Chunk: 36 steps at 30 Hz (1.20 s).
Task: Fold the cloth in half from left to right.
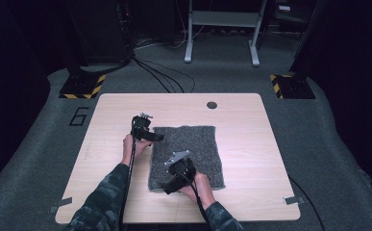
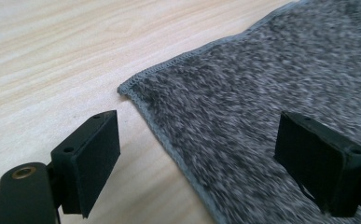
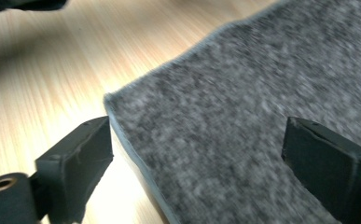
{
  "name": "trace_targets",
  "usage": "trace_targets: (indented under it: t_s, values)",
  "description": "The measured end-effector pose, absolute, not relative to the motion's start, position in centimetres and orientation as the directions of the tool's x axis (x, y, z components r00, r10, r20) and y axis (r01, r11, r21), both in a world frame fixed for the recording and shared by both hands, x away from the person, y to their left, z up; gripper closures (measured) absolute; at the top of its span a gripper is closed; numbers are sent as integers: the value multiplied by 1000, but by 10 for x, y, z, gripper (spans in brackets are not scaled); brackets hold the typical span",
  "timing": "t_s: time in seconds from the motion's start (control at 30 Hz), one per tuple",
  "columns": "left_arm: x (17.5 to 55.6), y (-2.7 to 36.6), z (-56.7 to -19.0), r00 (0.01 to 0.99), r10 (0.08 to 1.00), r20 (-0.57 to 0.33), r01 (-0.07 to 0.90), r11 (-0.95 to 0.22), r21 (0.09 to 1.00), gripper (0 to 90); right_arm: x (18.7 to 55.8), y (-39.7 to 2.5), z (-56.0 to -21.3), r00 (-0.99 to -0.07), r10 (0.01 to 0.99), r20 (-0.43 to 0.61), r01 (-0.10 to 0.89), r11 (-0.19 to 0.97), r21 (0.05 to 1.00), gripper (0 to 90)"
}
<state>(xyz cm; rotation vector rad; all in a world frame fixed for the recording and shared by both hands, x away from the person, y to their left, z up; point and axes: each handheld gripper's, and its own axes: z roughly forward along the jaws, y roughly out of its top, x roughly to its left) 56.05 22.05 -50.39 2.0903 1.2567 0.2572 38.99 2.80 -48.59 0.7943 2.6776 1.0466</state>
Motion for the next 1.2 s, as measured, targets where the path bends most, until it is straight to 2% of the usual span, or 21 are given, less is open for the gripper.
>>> trace_targets:
  t_s: [0.13,0.17,0.27,0.37,0.4,0.47,0.57,0.6,0.63,0.67,0.77,0.8,0.83,0.9,0.93,1.0,1.03,1.1,1.2]
  values:
    - [568,217,-508,500,847,-180,725,-295,622,154,385,47,-489,-866,499,39,401,645,650,173]
    - [571,215,-509,499,853,-150,709,-303,636,176,383,55,-491,-874,486,13,375,657,654,231]
    - [573,215,-510,504,851,-147,708,-310,634,188,380,63,-492,-884,468,17,364,664,653,278]
    - [575,213,-510,499,857,-126,699,-312,643,241,377,79,-496,-898,439,-3,339,697,632,386]
    - [575,213,-510,499,857,-126,699,-312,643,264,377,79,-496,-898,439,-3,339,697,632,386]
    - [577,212,-510,516,850,-108,684,-333,649,292,377,86,-504,-896,443,-18,334,702,629,483]
    - [576,211,-510,525,845,-99,676,-344,652,325,377,87,-508,-895,447,-11,345,706,618,525]
    - [576,210,-510,529,844,-85,670,-354,652,373,377,88,-510,-891,454,-18,346,704,620,572]
    - [576,210,-510,531,843,-82,668,-357,653,373,377,88,-510,-891,454,-18,346,704,620,572]
    - [576,210,-509,527,846,-78,668,-355,654,429,377,87,-509,-890,455,-22,347,708,615,619]
    - [576,212,-510,528,846,-67,661,-360,658,491,378,85,-510,-884,468,-9,360,692,626,692]
    - [575,212,-510,520,852,-54,656,-359,664,491,378,85,-510,-884,468,-9,360,692,626,692]
    - [574,212,-510,522,851,-49,654,-363,663,551,379,83,-509,-884,468,-14,360,699,618,730]
    - [574,213,-511,530,848,-24,639,-381,669,578,379,82,-510,-880,475,-9,363,685,632,752]
    - [574,213,-511,530,848,-22,637,-381,670,645,379,80,-510,-878,479,-5,372,687,624,802]
    - [574,211,-511,525,851,-15,634,-380,674,710,379,78,-512,-875,484,-5,368,671,644,825]
    - [573,210,-511,531,847,-13,630,-385,674,710,379,78,-512,-875,484,-5,368,671,644,825]
    - [572,207,-511,537,844,-14,629,-389,672,813,378,77,-512,-873,488,-9,365,666,651,843]
    - [572,204,-511,537,843,-5,625,-394,674,858,375,77,-512,-870,494,-6,375,669,641,858]
